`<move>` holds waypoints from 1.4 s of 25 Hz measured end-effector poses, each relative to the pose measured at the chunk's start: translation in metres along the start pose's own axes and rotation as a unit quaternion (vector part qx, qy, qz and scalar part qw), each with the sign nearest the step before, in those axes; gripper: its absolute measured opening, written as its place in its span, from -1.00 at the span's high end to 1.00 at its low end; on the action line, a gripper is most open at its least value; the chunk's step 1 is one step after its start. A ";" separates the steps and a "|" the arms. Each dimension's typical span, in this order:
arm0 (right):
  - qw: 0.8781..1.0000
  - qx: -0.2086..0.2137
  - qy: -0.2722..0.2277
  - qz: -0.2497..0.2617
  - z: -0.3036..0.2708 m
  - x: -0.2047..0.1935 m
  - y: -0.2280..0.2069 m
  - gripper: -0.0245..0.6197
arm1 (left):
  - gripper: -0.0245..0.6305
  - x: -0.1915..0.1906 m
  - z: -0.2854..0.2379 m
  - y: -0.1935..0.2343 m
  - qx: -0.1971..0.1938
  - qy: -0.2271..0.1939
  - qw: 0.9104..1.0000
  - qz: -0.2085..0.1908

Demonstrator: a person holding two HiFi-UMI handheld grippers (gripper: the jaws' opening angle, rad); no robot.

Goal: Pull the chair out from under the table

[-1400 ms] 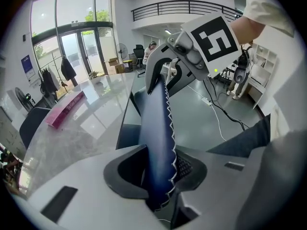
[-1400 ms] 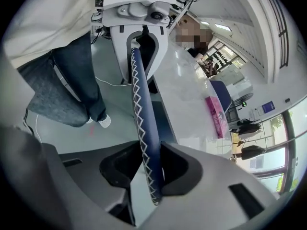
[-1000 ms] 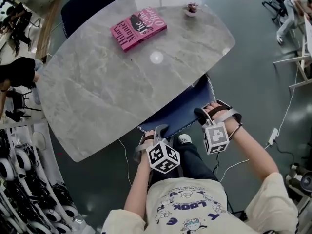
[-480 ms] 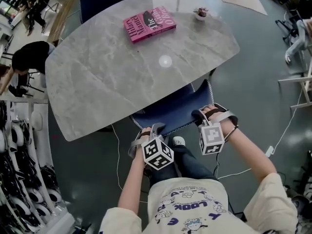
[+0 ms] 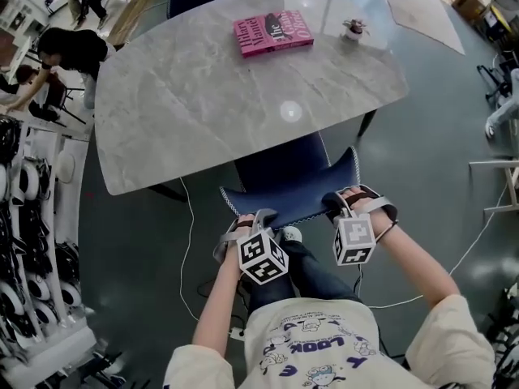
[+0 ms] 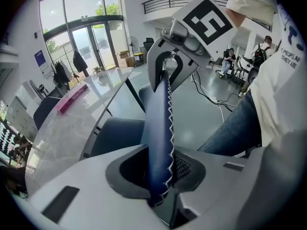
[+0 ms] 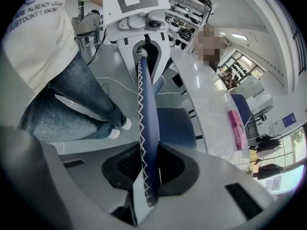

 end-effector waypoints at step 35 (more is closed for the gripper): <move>1.000 0.025 0.003 0.014 0.040 0.013 0.180 0.69 | 0.64 -0.034 0.048 -0.182 0.014 0.014 1.000 0.020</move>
Point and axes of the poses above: the fingertips, and each gripper's own axes: z backward along the fingers, y to its left, x out of its top, the point moved 4 cm from there along z, backward along the fingers, and after that the axes turned 13 degrees about -z, right-handed, at the moved point
